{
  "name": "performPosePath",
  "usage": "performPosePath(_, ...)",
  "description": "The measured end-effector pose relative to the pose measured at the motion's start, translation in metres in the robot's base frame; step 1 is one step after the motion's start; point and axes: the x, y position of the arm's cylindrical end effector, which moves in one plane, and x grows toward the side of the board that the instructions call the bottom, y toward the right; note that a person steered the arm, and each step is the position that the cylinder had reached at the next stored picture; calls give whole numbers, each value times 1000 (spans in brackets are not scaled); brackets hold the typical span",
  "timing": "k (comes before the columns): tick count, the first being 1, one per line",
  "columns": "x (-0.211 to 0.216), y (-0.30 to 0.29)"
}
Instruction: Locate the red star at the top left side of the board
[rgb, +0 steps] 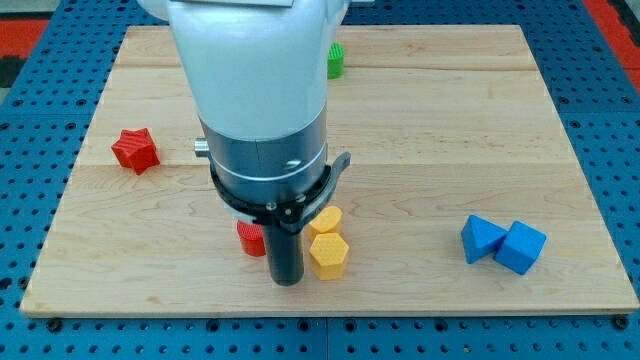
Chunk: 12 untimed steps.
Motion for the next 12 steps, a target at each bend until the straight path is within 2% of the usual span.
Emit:
performPosePath(3, -67, -32)
performPosePath(6, -97, -96)
performPosePath(7, -97, -101)
performPosePath(8, -96, -77)
performPosePath(9, -41, -69)
performPosePath(10, -3, -90)
performPosePath(11, -5, -143)
performPosePath(12, -46, -148)
